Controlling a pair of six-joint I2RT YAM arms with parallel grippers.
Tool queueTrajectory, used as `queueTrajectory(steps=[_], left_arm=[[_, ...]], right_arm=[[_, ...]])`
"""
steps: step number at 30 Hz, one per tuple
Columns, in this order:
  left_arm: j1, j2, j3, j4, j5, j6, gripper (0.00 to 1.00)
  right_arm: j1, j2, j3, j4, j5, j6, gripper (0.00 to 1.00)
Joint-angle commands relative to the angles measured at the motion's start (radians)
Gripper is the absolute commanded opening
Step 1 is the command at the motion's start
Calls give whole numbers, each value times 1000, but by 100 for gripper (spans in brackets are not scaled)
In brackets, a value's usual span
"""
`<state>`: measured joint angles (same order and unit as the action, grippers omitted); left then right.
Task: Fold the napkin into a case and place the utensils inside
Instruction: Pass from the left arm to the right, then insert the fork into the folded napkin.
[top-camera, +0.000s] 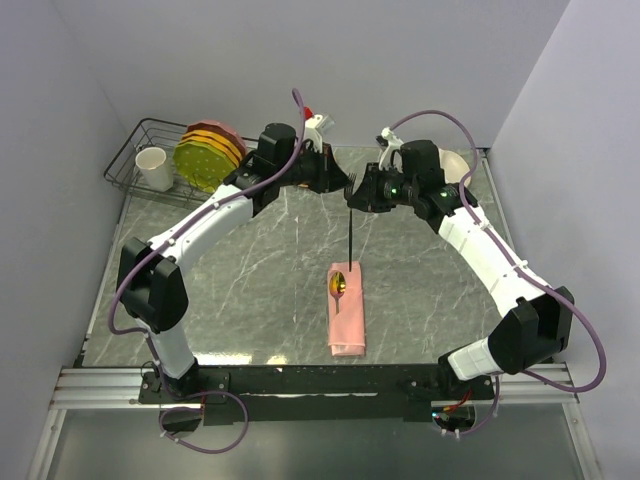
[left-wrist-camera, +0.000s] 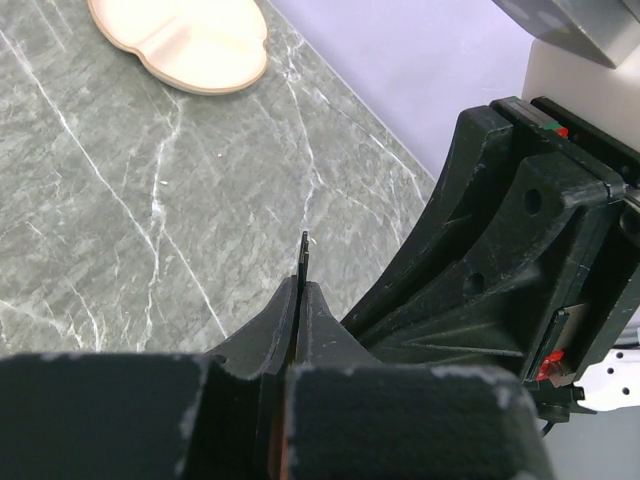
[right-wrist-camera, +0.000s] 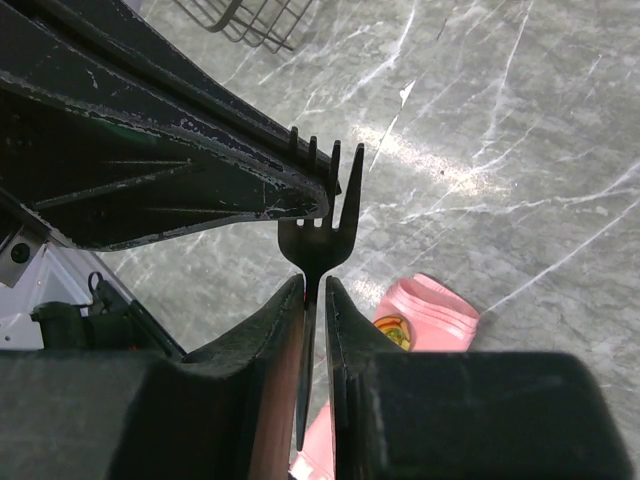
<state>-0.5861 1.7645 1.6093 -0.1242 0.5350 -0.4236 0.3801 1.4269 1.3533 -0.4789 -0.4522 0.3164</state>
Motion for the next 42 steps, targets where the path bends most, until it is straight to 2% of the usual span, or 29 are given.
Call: queueTrajectory(steps=[1,11,15,17,19,20,23,24,25,26,27,28,32,37,42], left_arm=[[-6,-36,32,43,0,-14,1],[-15,-40,14,51,-6,-20,1],[-15,-45,5,49,-10,-18,1],[-17,-46,3,51,-12,-15,1],[-15,-45,6,40,-18,-17,2],[-15,-43,6,28,-27,-21,22],[9,-62,-32,50,-49,-52,54],[38,-86,-76,64,-56,-67,61],[57,-103,-103,78,-82,-82,68],[78,-120,-132,98,-89,-108,83],[119,-155,-188,116,-98,-115,93],[138,-174,-215,116,-104,-116,99],[212,-250,-327,97,-147,-92,99],[239,-330,-426,34,-242,-25,99],[241,-390,-517,86,-254,-15,99]], right_arm=[[6,-34,-14,26,9,3,21],[6,-10,-23,29,-5,9,21],[6,-6,-19,26,0,6,10],[6,-6,-13,23,6,6,0],[8,-10,-13,22,20,9,0],[8,-11,-14,20,30,12,0],[8,-16,-23,17,92,32,0],[13,-25,-31,17,119,41,0],[17,-34,-66,34,171,49,0],[22,-43,-91,49,203,56,0],[34,-65,-117,66,240,64,0],[61,-74,-167,109,274,64,0],[146,-71,-224,168,440,87,0],[200,-23,-200,132,523,105,0],[204,64,-177,105,560,118,0]])
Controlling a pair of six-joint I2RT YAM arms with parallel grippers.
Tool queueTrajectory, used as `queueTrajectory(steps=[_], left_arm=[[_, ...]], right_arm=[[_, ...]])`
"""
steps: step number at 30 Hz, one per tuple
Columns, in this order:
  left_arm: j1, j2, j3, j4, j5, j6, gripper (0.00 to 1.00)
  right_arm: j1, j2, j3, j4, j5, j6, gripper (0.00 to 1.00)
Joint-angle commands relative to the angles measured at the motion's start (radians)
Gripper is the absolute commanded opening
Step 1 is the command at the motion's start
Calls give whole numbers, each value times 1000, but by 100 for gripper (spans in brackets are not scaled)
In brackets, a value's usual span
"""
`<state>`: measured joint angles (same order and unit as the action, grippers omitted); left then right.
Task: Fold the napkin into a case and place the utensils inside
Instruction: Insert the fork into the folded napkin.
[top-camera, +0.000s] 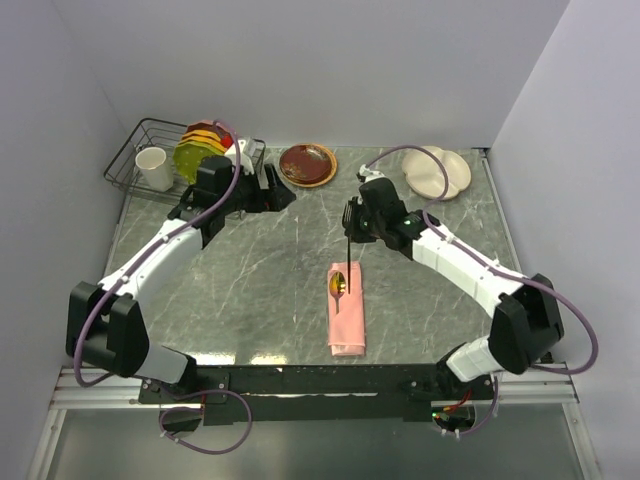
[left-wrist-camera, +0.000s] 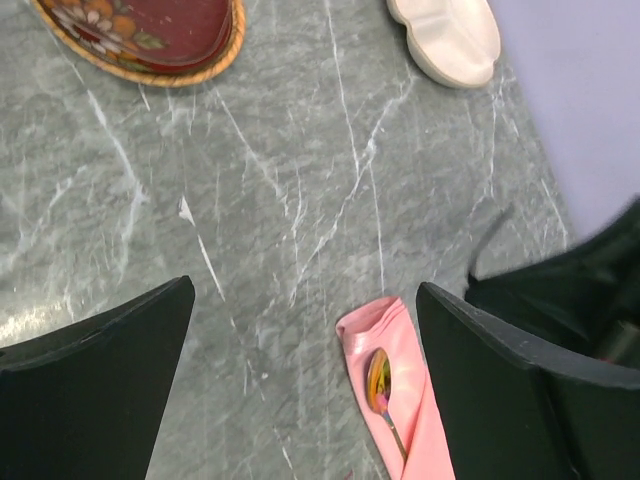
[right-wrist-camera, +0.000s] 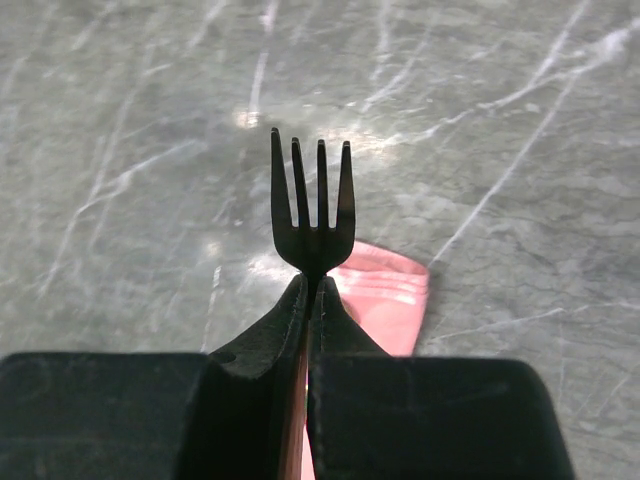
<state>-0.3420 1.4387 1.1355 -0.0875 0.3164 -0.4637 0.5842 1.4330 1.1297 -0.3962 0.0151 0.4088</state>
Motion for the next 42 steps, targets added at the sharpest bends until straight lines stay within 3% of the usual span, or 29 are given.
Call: queueTrajectory(steps=[1,13,42], left_arm=[[-3,-66,-48,48,-36,22,99],[15,-107,-108,46,-40,51,99],[78,-106,-167,65,26,46,99]], right_arm=[[0,69,57,14,95,27,0],[-6,222,160,-67,60,19,0],[-17,261,121,-96,-3,15,0]])
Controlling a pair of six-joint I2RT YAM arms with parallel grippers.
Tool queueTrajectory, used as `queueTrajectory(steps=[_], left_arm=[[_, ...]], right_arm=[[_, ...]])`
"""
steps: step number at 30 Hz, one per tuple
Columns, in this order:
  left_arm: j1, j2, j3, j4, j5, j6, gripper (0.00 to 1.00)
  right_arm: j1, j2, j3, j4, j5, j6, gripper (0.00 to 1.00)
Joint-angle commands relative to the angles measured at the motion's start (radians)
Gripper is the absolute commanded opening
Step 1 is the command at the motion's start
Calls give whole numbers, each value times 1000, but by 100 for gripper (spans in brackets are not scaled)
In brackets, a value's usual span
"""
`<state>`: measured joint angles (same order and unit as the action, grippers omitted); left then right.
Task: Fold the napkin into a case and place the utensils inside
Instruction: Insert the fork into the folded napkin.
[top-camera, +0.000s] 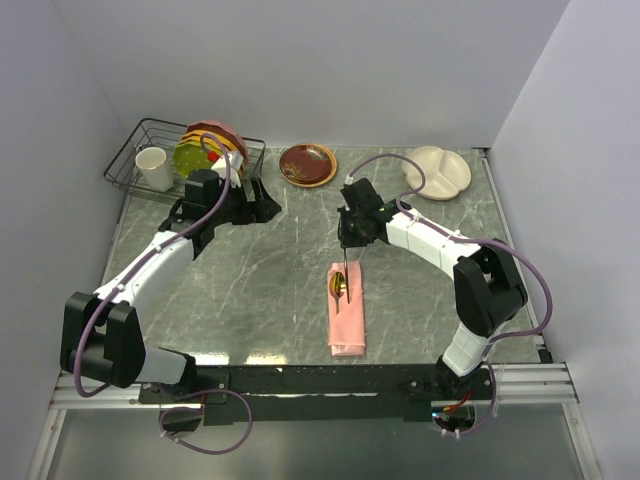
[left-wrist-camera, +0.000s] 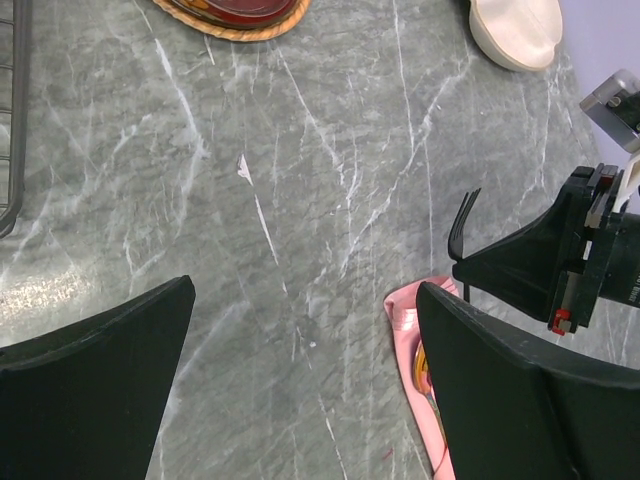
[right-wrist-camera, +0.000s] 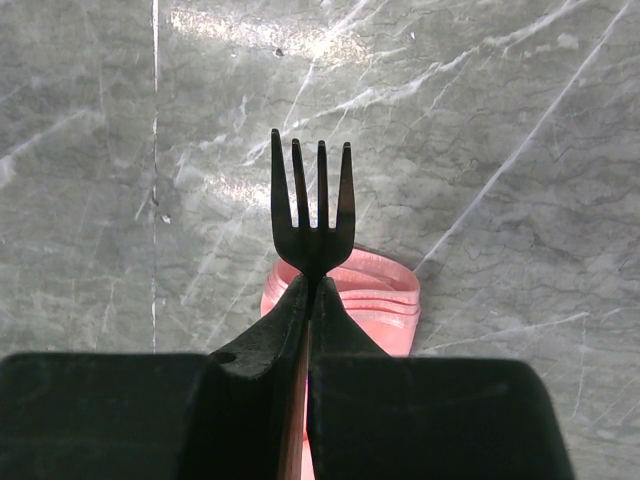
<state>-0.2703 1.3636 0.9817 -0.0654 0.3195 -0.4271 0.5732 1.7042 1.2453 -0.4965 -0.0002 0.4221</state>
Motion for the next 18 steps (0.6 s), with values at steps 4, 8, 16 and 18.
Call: queueTrajectory(steps=[4,8,16,18], left_arm=[[9,-34,-29,50,26,2,99],[8,-41,-35,44,24,4,99],[13,-49,-54,45,26,-2,99],[14,-50,-57,42,24,-9,99]], right_arm=[[-9,-8,0,15,29,4,0],[-13,-6,9,15,63,15,0],[-18,-14,-1,32,80,17,0],[-19,-11,-3,39,77,17,0]])
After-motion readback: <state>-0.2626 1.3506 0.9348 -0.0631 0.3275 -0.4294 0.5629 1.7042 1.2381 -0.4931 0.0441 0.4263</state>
